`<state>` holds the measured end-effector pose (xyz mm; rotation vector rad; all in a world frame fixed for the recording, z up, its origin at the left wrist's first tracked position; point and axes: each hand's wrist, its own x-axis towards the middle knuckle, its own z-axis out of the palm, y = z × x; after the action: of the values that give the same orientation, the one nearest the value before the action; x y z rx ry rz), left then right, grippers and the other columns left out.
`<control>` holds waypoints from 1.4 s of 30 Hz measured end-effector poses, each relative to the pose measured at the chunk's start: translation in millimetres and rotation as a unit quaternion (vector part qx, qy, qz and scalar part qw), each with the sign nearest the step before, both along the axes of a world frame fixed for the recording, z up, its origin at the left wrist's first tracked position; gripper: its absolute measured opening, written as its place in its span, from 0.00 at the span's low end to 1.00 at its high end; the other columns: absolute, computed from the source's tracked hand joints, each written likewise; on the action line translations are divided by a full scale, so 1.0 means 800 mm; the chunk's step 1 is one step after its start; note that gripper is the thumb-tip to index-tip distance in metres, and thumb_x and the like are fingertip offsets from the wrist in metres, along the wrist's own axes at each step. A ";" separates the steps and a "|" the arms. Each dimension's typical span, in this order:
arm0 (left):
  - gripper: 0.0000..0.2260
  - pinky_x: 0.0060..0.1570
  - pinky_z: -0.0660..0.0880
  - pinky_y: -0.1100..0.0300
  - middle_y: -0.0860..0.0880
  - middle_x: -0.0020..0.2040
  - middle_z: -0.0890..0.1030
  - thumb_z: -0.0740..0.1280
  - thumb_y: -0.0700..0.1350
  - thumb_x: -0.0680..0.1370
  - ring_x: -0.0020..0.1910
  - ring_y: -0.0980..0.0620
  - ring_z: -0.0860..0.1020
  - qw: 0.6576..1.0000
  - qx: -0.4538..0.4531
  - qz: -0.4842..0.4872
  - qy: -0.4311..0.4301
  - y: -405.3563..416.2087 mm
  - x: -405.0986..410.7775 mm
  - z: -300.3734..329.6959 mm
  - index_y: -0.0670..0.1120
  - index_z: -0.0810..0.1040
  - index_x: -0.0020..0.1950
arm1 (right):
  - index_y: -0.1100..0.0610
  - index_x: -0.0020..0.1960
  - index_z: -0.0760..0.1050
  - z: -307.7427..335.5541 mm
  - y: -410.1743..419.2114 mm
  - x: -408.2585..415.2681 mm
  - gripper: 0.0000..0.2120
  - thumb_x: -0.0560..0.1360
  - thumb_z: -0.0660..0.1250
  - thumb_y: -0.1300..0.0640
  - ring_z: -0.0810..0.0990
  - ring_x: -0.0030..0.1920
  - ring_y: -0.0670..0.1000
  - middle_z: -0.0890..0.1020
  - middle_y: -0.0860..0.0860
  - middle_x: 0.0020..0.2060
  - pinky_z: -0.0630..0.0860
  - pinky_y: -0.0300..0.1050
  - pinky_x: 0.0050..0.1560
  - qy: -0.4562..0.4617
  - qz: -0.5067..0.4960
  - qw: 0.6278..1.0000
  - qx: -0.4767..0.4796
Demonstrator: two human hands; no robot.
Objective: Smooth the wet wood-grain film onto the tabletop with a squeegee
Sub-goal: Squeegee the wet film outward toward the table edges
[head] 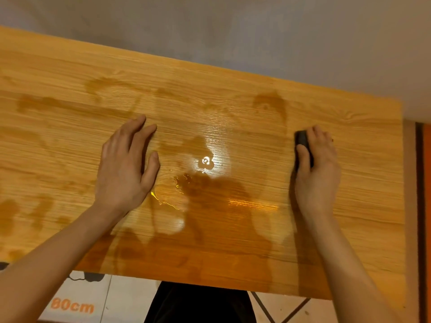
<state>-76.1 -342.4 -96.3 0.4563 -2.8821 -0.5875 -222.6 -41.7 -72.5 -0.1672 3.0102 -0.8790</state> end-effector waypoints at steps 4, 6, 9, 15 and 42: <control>0.22 0.72 0.63 0.44 0.44 0.77 0.66 0.59 0.49 0.81 0.76 0.42 0.65 1.000 0.002 0.000 -0.006 -0.001 -0.001 0.002 0.44 0.69 0.75 | 0.58 0.71 0.70 -0.005 -0.106 0.022 0.18 0.83 0.57 0.58 0.60 0.76 0.57 0.67 0.54 0.73 0.51 0.54 0.78 0.017 0.024 0.999 0.015; 0.22 0.72 0.63 0.44 0.44 0.77 0.67 0.58 0.49 0.82 0.76 0.42 0.65 1.000 0.000 -0.002 -0.010 -0.001 -0.002 0.003 0.44 0.68 0.75 | 0.57 0.73 0.68 -0.009 -0.136 0.032 0.18 0.83 0.56 0.57 0.58 0.77 0.55 0.66 0.53 0.74 0.48 0.51 0.78 0.010 0.120 0.992 0.030; 0.23 0.72 0.63 0.43 0.44 0.77 0.66 0.58 0.49 0.82 0.77 0.42 0.64 1.000 -0.002 -0.005 -0.015 -0.001 -0.002 0.003 0.44 0.68 0.76 | 0.57 0.73 0.68 -0.008 -0.087 0.016 0.19 0.83 0.57 0.57 0.61 0.76 0.54 0.67 0.53 0.74 0.52 0.50 0.78 0.023 0.160 0.985 0.058; 0.23 0.71 0.63 0.40 0.42 0.77 0.65 0.57 0.49 0.82 0.77 0.39 0.64 1.000 0.009 -0.006 -0.023 -0.002 -0.002 0.003 0.43 0.67 0.76 | 0.60 0.74 0.64 0.002 -0.030 -0.013 0.20 0.83 0.55 0.60 0.58 0.76 0.58 0.64 0.57 0.75 0.53 0.54 0.77 0.007 -0.090 0.993 0.074; 0.25 0.73 0.61 0.43 0.45 0.79 0.64 0.56 0.52 0.81 0.79 0.44 0.62 0.999 0.009 0.000 -0.050 -0.002 -0.002 0.007 0.45 0.67 0.77 | 0.58 0.74 0.66 -0.005 -0.072 -0.055 0.20 0.83 0.56 0.59 0.59 0.76 0.54 0.65 0.54 0.75 0.52 0.51 0.78 0.023 0.097 0.995 0.029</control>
<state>-77.6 -343.9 -90.5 0.5038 -2.9737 -0.6083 -266.2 -99.1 -76.6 -0.4784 2.9909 -0.7791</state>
